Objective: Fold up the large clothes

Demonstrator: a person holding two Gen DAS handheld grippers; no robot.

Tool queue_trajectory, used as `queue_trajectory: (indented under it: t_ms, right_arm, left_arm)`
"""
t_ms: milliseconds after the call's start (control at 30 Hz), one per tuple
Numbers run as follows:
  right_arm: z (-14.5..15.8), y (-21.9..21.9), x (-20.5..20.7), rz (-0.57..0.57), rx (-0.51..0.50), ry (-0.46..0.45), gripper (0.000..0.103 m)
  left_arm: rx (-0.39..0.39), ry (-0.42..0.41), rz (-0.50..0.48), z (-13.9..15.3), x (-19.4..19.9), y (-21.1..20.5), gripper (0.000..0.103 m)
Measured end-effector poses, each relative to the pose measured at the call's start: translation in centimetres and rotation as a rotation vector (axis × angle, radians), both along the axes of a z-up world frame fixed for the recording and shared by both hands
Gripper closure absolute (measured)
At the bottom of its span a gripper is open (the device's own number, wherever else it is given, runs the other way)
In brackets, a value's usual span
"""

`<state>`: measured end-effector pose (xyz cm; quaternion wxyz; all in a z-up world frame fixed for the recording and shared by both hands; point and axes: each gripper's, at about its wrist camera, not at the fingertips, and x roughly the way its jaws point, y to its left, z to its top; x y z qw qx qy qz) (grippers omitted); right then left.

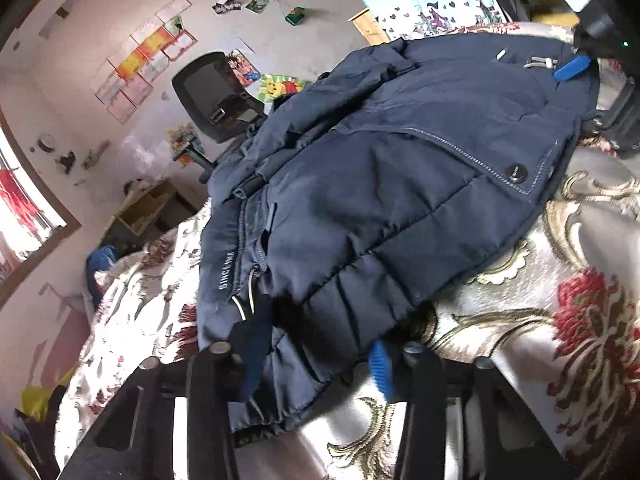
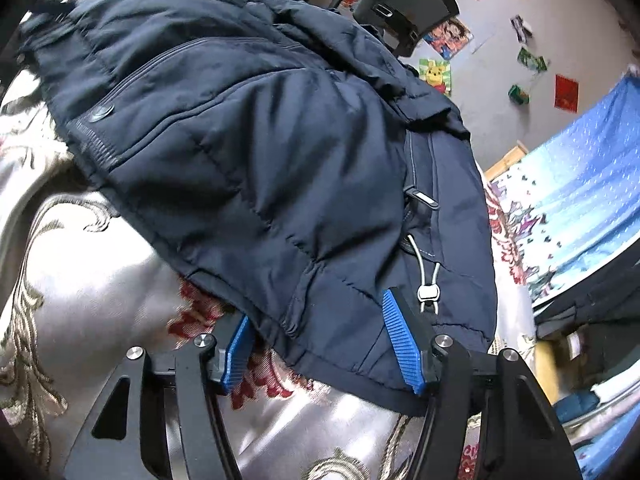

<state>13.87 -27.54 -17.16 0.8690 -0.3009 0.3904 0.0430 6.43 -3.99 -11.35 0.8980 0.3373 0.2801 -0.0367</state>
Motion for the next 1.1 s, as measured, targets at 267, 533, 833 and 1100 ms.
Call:
queue_trajectory:
  t_ms: [267,533,833,1100]
  right_arm:
    - [3.6,-0.5,0.6,-0.002,0.182,-0.023,0.094]
    - [10.1,-1.5,0.7,-0.032,0.327,-0.194,0.098]
    - [16.2,-0.9,-0.4,-0.021,0.466,-0.394,0.099]
    - [22.2,0.0,-1.9,0.056,0.546,-0.490,0.099]
  left_arm:
    - [-0.086,-0.018,0.008,2.7,0.6,0.3,0.081]
    - [-0.152,-0.070,0.010,6.8,1.8,0.8,0.092]
    - [-0.352,-0.245,0.082,16.2,3.6,3.5,0.096]
    - [-0.393,-0.318,0.052,22.4,3.4,5.4,0.097]
